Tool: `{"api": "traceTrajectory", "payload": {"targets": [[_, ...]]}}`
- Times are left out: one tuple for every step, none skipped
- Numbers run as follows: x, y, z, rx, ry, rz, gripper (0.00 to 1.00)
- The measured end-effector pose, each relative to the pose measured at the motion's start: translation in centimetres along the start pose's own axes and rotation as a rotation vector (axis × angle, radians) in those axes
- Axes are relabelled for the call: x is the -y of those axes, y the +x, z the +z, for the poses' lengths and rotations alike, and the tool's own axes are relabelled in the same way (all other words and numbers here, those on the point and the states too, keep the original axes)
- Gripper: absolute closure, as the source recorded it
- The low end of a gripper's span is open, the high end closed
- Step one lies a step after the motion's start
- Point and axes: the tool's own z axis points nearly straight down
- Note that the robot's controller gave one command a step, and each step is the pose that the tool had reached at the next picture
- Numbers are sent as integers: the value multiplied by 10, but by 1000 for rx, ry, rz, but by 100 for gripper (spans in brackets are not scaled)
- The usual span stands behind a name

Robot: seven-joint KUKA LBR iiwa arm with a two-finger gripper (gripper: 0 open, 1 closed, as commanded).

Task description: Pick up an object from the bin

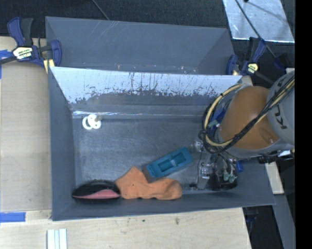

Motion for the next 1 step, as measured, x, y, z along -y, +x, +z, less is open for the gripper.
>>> {"api": "traceTrajectory", "payload": {"targets": [[-19, -10, 11, 6, 2, -142, 0]]}}
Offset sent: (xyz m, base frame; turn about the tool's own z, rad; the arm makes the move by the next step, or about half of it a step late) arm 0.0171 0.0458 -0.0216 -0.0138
